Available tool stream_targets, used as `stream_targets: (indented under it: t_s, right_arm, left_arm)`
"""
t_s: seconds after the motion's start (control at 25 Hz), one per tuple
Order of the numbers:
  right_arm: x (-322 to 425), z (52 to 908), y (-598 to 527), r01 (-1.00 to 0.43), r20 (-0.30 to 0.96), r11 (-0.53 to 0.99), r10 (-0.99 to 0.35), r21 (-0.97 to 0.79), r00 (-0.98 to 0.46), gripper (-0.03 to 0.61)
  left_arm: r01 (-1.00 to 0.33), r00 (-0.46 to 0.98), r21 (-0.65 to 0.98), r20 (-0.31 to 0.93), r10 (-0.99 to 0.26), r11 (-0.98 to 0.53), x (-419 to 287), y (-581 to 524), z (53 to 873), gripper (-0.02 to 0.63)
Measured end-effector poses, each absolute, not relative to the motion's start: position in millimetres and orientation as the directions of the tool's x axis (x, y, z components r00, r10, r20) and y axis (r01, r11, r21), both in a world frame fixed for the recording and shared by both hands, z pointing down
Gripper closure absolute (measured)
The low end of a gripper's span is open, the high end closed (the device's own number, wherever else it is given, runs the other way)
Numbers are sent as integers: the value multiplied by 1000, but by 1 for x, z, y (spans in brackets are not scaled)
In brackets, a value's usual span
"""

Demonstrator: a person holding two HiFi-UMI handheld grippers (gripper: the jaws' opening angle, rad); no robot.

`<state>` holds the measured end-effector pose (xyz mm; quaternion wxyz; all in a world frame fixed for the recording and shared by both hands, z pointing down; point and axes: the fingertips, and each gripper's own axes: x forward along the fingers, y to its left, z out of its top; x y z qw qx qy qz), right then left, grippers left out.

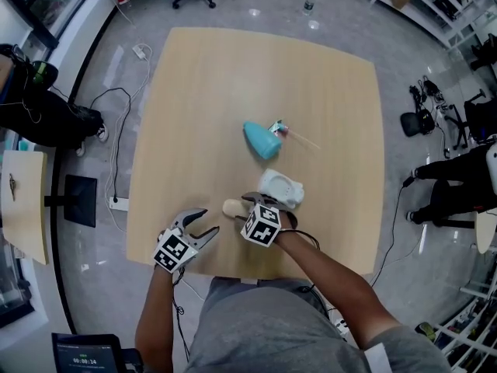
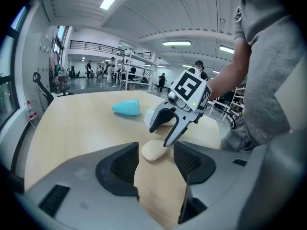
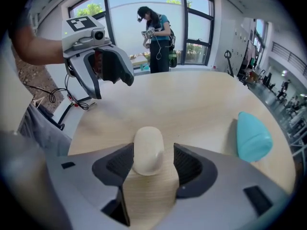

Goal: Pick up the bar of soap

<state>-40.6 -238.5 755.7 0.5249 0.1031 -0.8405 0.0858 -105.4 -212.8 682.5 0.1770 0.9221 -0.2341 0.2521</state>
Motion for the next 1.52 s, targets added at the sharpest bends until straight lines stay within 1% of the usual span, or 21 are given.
stream_targets:
  t_s: [0.28,0.4,0.56,0.6,0.64,0.68,0.72,0.8,0.96,1.12,1.28,1.52]
  right_arm:
    - [-24,703,-263,-380,844,925,-226,29,-486,331]
    - [-20,675,-265,-434,799,900,-284,32,-530,332]
    - [-14,631,-264,-514,711,858,-369,12,-599,338]
    - [-12,618,-263,-536,685,844,-398,13,-610,370]
    - [-10,604,-262,-560,658,828,-430,15,-618,454]
    - [-9,588,-262,-585,629,811,-462,14,-625,519]
    - [-8,572,-260,-608,600,794,-490,9,-632,550]
    - [-7,540,-256,-644,535,765,-542,-4,-648,572]
    - [-3,476,-238,-681,381,732,-628,-6,-678,572]
    - [1,423,-207,-704,255,711,-680,-5,-688,572]
    - [2,393,-175,-720,199,694,-708,12,-678,572]
    - [16,355,-127,-752,141,656,-752,67,-644,572]
  left_arm:
    - [-539,798,206,434,-418,-816,-95,-221,631,405]
    - [-540,806,180,393,-444,-822,-96,-222,608,454]
    - [-552,820,180,295,-491,-814,-99,-221,566,549]
    - [-556,821,183,268,-503,-810,-100,-220,556,566]
    - [-561,822,187,241,-516,-807,-103,-218,545,577]
    - [-565,822,192,212,-528,-802,-106,-216,534,586]
    - [-568,822,199,181,-539,-799,-110,-214,522,593]
    - [-562,826,230,121,-550,-794,-117,-206,498,607]
    - [-509,845,323,10,-535,-798,-127,-185,451,609]
    - [-510,839,257,-61,-540,-821,-135,-165,412,609]
    - [-465,866,189,-106,-488,-865,-134,-142,386,609]
    - [-409,903,57,-116,-413,-911,-111,-102,357,609]
